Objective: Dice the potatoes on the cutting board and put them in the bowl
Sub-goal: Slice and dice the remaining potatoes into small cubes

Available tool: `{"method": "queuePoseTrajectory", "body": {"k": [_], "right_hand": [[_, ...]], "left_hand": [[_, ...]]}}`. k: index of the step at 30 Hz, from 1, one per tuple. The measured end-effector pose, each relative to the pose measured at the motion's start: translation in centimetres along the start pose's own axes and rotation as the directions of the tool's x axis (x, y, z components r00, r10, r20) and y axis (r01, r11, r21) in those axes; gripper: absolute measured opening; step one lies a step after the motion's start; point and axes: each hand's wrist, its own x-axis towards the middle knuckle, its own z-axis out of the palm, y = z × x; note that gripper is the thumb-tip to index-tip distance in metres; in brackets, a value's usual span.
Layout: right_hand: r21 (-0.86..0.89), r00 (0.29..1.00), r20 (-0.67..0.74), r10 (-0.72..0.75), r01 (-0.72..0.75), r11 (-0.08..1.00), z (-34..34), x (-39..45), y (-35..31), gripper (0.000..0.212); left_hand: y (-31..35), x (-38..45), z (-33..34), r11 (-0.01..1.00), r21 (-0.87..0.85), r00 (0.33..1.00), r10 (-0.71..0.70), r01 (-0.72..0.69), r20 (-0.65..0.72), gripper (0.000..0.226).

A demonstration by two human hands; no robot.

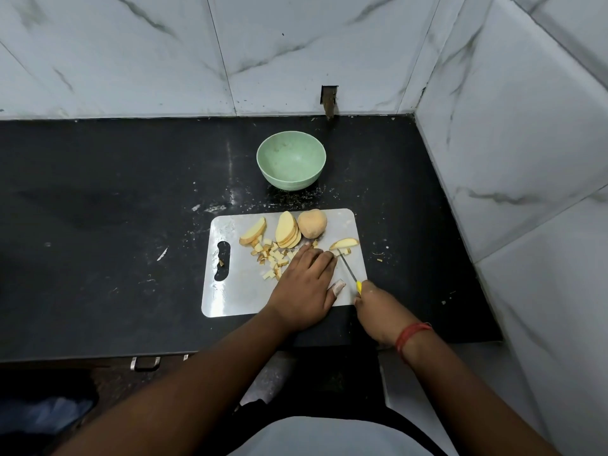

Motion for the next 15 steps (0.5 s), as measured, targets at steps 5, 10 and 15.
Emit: {"method": "queuePoseTrajectory", "body": {"k": [5, 10, 15], "right_hand": [[-0.034, 1.0, 0.005, -0.019, 0.019, 0.999, 0.9, -0.7, 1.2, 0.013], [0.073, 0.999, -0.024, -0.027, 0.029, 0.997, 0.6, -1.6, 1.9, 0.016], [0.089, 0.996, -0.055, -0.069, 0.074, 0.993, 0.1, -1.2, 0.9, 0.012]], "left_hand": [[0.0, 0.0, 0.0, 1.0, -0.018, 1.0, -0.007, 0.007, 0.009, 0.055], [-0.1, -0.1, 0.0, 1.0, -0.017, 0.999, -0.015, 0.016, 0.034, 0.057], [-0.2, -1.0, 0.2, 0.998, 0.008, 0.997, -0.07, 0.07, 0.027, 0.058]]}}
